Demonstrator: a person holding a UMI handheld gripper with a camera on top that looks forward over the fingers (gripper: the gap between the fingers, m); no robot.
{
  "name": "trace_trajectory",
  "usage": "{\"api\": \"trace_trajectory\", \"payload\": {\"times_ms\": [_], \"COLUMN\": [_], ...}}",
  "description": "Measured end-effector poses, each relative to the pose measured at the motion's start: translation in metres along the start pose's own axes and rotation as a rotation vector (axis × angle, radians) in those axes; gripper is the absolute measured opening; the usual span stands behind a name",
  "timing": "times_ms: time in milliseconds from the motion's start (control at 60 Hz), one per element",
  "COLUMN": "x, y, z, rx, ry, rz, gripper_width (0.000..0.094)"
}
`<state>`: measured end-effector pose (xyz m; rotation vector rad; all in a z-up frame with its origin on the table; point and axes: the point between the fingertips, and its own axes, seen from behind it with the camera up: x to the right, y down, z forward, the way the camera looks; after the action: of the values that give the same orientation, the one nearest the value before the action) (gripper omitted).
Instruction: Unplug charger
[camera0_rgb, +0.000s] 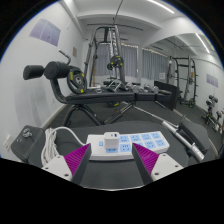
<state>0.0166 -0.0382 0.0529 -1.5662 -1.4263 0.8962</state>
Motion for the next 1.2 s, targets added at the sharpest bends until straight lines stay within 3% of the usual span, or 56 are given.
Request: {"api": "trace_trajectory", "payload": {"times_ms": [433,517,567,600,617,683,950,1050,1200], "x": [-0.008,-0.003,-0.011,-0.011,-0.002,-0.002,-0.003,0.011,0.08], "y": [-0.003,0.003,0.004,0.001,0.001,0.003,-0.013,-0.075,-0.15], "z": [0.081,0.089,0.09,0.089,0.091,0.089,0.085,0.065,0.021], "rx": [0.003,-0.017,-0.019,-0.011,-0.008,-0.017,0.004,0.116,0.168], "ry": [-0.012,0.005,-0.034,-0.038,-0.003,-0.031,-0.028,0.0,0.03], "rz": [-0.005,-0.011,-0.008,-0.005,-0.005,0.046,0.016,-0.001,0.045], "gripper_width": [0.0818,0.0662,0.0475,0.0459,0.0282,0.024,0.0181,0.0179,0.018]}}
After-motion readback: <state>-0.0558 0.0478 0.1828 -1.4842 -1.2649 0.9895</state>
